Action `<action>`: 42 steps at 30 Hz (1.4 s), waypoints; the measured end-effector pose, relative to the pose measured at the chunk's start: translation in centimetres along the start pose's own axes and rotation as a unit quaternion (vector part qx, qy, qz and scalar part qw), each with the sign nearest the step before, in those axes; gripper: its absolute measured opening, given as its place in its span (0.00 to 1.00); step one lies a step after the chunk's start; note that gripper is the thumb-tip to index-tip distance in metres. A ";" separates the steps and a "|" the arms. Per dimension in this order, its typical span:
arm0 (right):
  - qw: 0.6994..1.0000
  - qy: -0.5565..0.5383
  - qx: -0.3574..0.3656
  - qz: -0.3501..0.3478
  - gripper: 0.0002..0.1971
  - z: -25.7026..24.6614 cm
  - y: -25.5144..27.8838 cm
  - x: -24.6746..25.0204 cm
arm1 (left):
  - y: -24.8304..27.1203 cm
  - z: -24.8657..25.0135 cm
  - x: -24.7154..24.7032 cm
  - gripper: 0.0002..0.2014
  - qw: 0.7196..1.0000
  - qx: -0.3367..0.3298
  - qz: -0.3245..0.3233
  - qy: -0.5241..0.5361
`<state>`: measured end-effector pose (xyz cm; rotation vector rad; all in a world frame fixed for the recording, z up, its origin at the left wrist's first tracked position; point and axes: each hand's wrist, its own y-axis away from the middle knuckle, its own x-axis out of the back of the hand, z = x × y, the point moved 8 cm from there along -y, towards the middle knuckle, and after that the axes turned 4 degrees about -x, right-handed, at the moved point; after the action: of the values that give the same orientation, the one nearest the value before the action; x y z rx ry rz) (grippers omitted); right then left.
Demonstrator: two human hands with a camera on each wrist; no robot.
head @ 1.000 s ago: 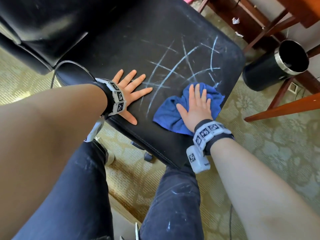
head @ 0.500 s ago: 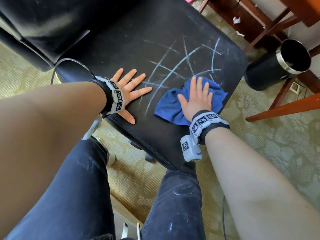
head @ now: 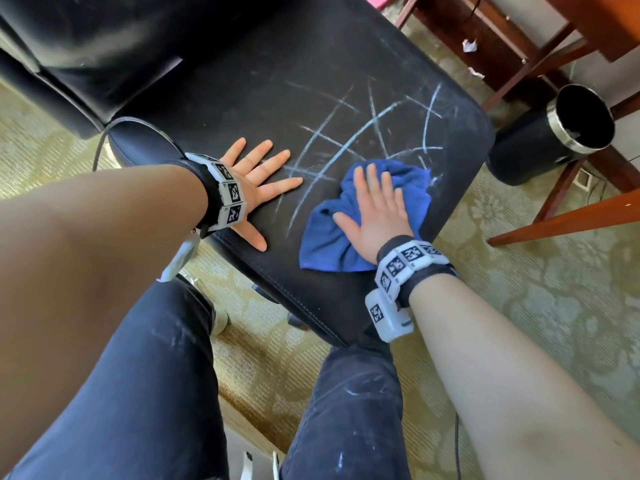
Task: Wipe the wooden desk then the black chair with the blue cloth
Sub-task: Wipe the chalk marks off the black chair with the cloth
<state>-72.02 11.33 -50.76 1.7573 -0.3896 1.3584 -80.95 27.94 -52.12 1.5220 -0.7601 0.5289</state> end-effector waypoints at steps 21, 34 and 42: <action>0.997 -0.008 -0.069 -0.034 0.34 4.8 3.5 -1.4 | 1.4 1.3 4.5 0.48 0.992 0.023 0.099 0.076; 0.992 -0.049 -0.119 0.011 0.34 3.3 -1.9 0.8 | -0.8 6.7 0.9 0.58 0.991 0.008 0.074 0.107; 0.999 -0.023 -0.029 0.020 0.35 5.4 0.4 -0.3 | -0.6 6.3 0.7 0.58 0.992 0.007 0.072 0.107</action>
<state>-68.97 6.84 -51.11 1.7430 -0.4872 1.3240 -80.74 21.58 -52.69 1.4032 -0.7031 0.7943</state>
